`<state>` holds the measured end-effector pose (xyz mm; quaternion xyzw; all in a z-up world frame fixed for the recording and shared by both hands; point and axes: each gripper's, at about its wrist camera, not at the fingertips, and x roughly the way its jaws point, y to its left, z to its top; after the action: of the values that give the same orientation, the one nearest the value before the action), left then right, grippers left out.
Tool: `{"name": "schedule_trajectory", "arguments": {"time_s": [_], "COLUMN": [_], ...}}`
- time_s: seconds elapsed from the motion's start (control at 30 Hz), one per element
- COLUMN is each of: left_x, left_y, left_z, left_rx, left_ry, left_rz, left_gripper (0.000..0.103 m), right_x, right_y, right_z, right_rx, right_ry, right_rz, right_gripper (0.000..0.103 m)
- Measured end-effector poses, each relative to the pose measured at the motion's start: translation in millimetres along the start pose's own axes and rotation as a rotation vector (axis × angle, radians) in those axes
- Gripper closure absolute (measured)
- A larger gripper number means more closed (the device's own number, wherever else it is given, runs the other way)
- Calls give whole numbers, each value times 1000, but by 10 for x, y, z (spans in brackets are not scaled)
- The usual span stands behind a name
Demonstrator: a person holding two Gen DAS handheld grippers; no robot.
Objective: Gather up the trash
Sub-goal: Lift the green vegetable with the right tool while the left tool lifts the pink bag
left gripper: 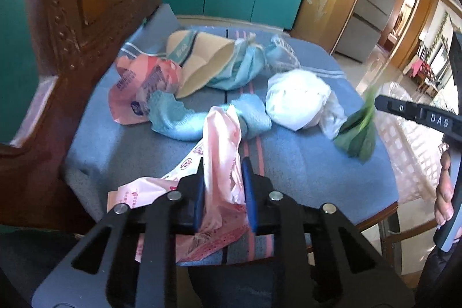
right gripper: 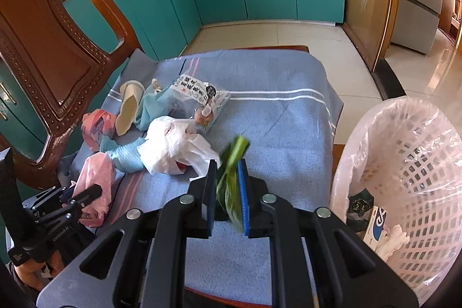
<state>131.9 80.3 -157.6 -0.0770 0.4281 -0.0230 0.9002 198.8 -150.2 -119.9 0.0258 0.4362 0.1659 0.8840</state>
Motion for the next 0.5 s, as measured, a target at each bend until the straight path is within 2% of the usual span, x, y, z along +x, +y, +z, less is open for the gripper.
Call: {"name": "schedule_trajectory", "arguments": {"time_s": [0.17,0.27,0.33,0.4,0.5], "left_x": [-236,-330,-368,-384,-371], "left_y": [21,18,-5,-39,-92], "left_z": [50,78,84,81,72], "left_rx": [-12,-14,-7,2,15], "left_ry": [-58,-77,-81,-81,-75], "left_rz": [-1,7,6,4,-8], "left_gripper": [80,80,80,80,80], "right_x": [-182,-190,-115,4,284], "right_y": [-50,-64,-44,-9,71], "right_z": [26,17,3,-14,-53], "right_rx": [3,-2,-11,-29,-87], "right_ry": [-48,-44,-16,10,58], "right_rz": [14,3,-18,-32,-88], "right_gripper": [88,88,78,46,45]}}
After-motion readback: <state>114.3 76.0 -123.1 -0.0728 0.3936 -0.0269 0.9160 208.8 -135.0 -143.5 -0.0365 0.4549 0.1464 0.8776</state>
